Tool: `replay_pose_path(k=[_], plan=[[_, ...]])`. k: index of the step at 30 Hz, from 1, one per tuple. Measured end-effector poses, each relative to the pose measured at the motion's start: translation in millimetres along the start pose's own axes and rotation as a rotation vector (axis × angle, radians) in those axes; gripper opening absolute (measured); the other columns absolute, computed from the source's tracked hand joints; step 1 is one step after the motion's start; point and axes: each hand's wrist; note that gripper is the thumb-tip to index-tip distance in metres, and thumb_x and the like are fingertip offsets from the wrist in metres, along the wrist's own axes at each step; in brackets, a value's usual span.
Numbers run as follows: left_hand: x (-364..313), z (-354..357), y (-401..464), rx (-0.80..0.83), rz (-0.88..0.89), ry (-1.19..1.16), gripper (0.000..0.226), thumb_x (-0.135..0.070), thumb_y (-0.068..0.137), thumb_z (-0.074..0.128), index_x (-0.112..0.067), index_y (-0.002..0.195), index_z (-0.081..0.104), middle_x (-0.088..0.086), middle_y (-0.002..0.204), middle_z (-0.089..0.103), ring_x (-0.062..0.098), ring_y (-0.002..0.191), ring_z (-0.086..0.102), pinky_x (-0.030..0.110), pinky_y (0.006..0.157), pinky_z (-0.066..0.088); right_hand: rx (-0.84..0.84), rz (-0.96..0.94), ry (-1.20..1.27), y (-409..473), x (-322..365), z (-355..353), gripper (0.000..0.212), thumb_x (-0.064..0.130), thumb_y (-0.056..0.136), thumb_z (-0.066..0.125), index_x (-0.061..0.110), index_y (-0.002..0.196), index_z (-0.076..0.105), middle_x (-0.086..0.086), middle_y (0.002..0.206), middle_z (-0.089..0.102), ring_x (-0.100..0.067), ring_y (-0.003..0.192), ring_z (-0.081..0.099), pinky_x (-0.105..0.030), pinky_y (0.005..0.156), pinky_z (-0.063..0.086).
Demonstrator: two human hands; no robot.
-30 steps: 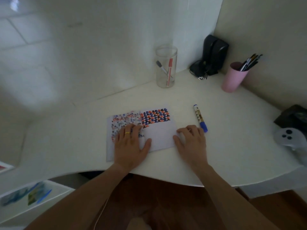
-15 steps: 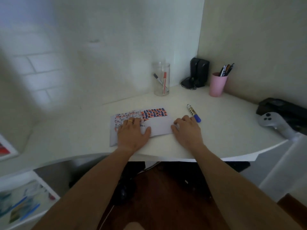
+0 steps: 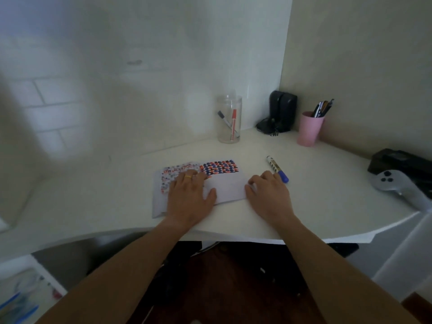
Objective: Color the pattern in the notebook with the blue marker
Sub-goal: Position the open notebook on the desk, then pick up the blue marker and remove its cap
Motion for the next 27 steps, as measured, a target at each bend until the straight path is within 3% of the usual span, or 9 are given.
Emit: replay_pose_path(k=[6,9,12,15,20,24,27], plan=[[7.0,9.8,2.6,-0.003,0.119,0.012,0.031,-0.041,0.094,0.044,-0.021,0.105,0.065,0.005,0.115,0.064,0.026,0.104,0.058,0.043,0.084,0.052,0.002,-0.005,0.047,2.2,-4.4,4.6,0.031,0.036,0.099,0.052,0.021,0.117,0.071,-0.003,0.115,0.066,-0.026,0.112,0.057,-0.036,0.089,0.049],[8.5,10.8,4.7,0.004,0.11,0.016,0.03,-0.041,0.094,0.043,-0.024,0.106,0.064,0.003,0.118,0.062,0.024,0.107,0.056,0.041,0.084,0.05,-0.117,0.021,0.03,14.6,-10.7,1.8,0.026,0.032,0.098,0.054,0.022,0.114,0.072,-0.003,0.117,0.066,-0.027,0.114,0.057,-0.038,0.087,0.051],[7.4,11.8,6.4,0.025,0.097,0.028,0.027,-0.038,0.091,0.047,-0.025,0.106,0.065,0.005,0.121,0.062,0.025,0.109,0.056,0.041,0.084,0.049,-0.209,0.043,-0.092,39.0,-24.9,-3.2,0.025,0.022,0.096,0.057,0.016,0.115,0.072,-0.011,0.115,0.068,-0.035,0.105,0.06,-0.041,0.078,0.051],[7.7,11.7,7.0,0.049,0.081,0.031,0.026,-0.037,0.088,0.048,-0.026,0.104,0.066,0.005,0.123,0.062,0.026,0.111,0.056,0.042,0.083,0.048,-0.095,0.092,-0.252,62.5,-35.8,-3.1,0.033,0.015,0.096,0.051,0.013,0.127,0.063,-0.017,0.118,0.063,-0.038,0.101,0.058,-0.041,0.074,0.049],[6.8,10.4,8.0,0.059,0.076,0.031,0.027,-0.037,0.088,0.048,-0.027,0.103,0.067,0.004,0.123,0.062,0.026,0.111,0.056,0.042,0.084,0.046,0.13,0.122,-0.413,76.3,-36.9,8.8,0.056,0.006,0.096,0.043,0.016,0.15,0.039,-0.015,0.124,0.059,-0.034,0.11,0.058,-0.04,0.079,0.05],[6.7,9.4,8.3,0.063,0.07,0.014,0.028,-0.037,0.088,0.048,-0.026,0.103,0.069,0.005,0.123,0.063,0.027,0.111,0.057,0.042,0.083,0.047,0.108,0.059,-0.424,82.8,-28.0,8.8,0.06,-0.002,0.09,0.047,0.015,0.148,0.041,-0.014,0.119,0.061,-0.033,0.108,0.059,-0.039,0.078,0.048],[7.7,9.4,8.1,0.069,0.069,-0.009,0.028,-0.038,0.089,0.047,-0.026,0.103,0.069,0.004,0.123,0.062,0.026,0.112,0.056,0.042,0.084,0.046,0.028,0.001,-0.29,92.5,-4.2,7.1,0.057,-0.003,0.09,0.048,0.02,0.142,0.045,-0.011,0.115,0.062,-0.029,0.096,0.057,-0.037,0.069,0.042]])
Point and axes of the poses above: each hand's wrist, its own y-axis towards the middle knuckle, its own z-axis out of the palm, x = y × z
